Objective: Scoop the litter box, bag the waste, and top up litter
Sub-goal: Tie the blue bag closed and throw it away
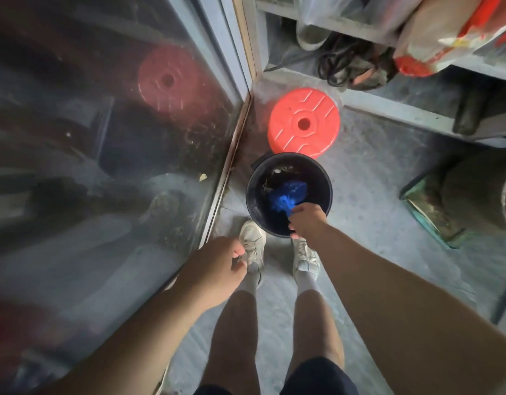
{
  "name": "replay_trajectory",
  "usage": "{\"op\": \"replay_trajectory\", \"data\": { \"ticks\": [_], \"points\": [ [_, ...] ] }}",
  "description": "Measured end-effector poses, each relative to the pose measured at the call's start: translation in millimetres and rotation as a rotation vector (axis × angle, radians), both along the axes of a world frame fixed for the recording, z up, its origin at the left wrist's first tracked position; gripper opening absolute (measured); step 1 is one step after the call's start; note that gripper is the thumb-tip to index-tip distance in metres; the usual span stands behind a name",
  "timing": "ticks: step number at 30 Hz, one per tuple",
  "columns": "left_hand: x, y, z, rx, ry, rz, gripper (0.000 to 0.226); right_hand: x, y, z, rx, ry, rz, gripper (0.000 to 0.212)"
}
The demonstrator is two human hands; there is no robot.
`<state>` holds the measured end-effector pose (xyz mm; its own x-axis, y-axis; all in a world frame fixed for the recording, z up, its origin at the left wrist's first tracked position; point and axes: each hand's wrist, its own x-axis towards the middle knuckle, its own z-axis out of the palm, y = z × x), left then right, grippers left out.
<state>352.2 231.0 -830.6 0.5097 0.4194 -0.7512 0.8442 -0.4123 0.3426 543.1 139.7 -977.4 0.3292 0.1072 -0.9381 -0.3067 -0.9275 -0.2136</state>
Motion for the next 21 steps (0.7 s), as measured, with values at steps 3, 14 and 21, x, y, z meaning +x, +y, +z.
{"op": "replay_trajectory", "data": {
  "ticks": [3, 14, 21],
  "points": [
    [1.4, -0.6, 2.9, -0.013, 0.008, 0.014, 0.024, 3.9, -5.5, 8.7, -0.017, -0.051, 0.127, 0.019],
    [52.2, -11.0, 95.4, 0.09, -0.053, -0.083, 0.02, 13.9, -43.1, 155.4, 0.115, -0.276, 0.361, 0.025],
    [86.6, -44.6, 223.0, 0.236, -0.181, -0.193, 0.025, 17.1, -94.8, 328.3, 0.172, -0.471, 0.485, 0.035]
  ]
}}
